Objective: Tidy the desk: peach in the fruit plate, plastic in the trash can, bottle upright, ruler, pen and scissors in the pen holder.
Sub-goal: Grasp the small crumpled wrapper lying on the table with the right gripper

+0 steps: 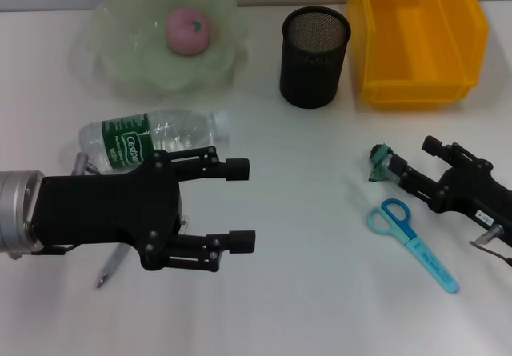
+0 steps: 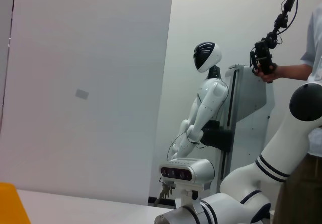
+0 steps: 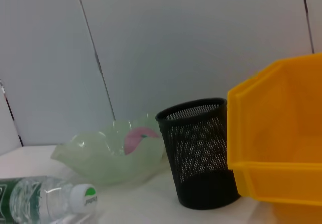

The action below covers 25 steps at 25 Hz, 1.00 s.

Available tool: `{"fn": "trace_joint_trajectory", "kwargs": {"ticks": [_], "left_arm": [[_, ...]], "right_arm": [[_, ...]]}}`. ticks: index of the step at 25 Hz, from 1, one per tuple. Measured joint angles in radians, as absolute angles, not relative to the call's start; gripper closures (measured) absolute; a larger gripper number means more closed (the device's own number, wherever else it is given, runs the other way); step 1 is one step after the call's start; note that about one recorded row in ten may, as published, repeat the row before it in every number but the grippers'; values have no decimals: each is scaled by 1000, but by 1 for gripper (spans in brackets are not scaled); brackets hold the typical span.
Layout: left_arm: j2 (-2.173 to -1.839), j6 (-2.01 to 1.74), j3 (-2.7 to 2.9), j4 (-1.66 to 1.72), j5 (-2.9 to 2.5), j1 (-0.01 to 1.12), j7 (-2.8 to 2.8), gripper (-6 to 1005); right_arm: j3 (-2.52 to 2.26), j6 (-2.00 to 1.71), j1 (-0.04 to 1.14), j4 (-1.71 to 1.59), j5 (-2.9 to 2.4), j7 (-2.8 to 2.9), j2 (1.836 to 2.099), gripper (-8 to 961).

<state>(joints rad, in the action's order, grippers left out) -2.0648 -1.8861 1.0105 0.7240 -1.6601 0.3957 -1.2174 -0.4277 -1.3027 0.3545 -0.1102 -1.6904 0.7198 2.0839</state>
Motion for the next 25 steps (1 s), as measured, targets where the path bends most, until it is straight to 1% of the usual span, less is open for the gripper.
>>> {"fn": "trace_joint_trajectory", "kwargs": {"ticks": [10, 21, 24, 25], "left_arm": [[-2065, -1872, 1006, 724, -1661, 402, -1217, 197], [-2065, -1860, 1006, 724, -1661, 410, -1218, 198], [-2065, -1858, 1005, 724, -1661, 410, -1218, 198], [-2065, -1858, 1005, 724, -1661, 410, -1218, 198]], "right_arm": [[-433, -1222, 394, -87, -1695, 727, 2085, 206], [-456, -1188, 405, -84, -1698, 730, 2085, 216], [-457, -1180, 413, -77, -1698, 730, 2085, 440], [-457, -1180, 413, -77, -1698, 730, 2085, 489]]}}
